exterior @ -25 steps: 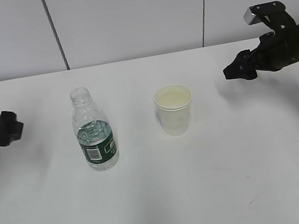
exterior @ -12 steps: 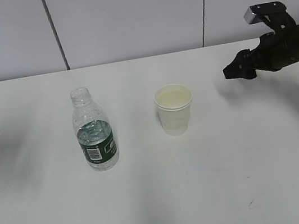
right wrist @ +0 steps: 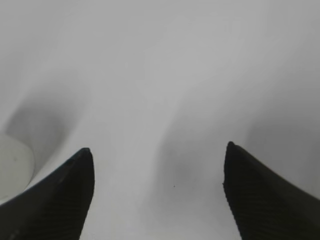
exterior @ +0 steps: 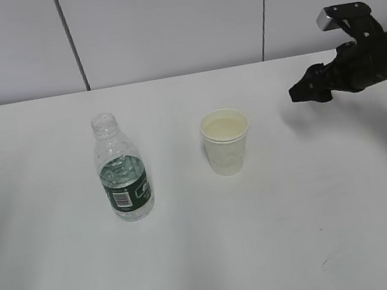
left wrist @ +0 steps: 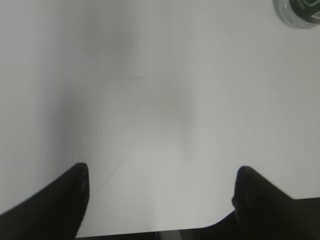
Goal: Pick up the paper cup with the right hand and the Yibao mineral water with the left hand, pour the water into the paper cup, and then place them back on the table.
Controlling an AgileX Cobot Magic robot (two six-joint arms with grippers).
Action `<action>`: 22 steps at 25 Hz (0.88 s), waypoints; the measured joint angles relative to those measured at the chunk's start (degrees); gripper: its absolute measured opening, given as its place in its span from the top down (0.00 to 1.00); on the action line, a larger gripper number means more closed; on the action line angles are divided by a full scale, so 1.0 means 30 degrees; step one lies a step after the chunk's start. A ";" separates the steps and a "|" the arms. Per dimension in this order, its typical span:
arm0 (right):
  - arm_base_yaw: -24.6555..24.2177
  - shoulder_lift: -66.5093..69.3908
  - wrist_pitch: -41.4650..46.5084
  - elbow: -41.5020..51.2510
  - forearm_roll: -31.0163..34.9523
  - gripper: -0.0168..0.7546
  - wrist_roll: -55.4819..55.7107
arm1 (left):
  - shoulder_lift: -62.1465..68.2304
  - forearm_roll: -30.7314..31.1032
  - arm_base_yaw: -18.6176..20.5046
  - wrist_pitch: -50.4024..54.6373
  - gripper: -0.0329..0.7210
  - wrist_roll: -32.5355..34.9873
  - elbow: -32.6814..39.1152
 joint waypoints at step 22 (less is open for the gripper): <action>0.0000 -0.0030 0.0105 0.0000 0.0000 0.21 0.0043 | -1.3639 -0.0923 0.0000 0.3136 0.23 0.0000 0.2069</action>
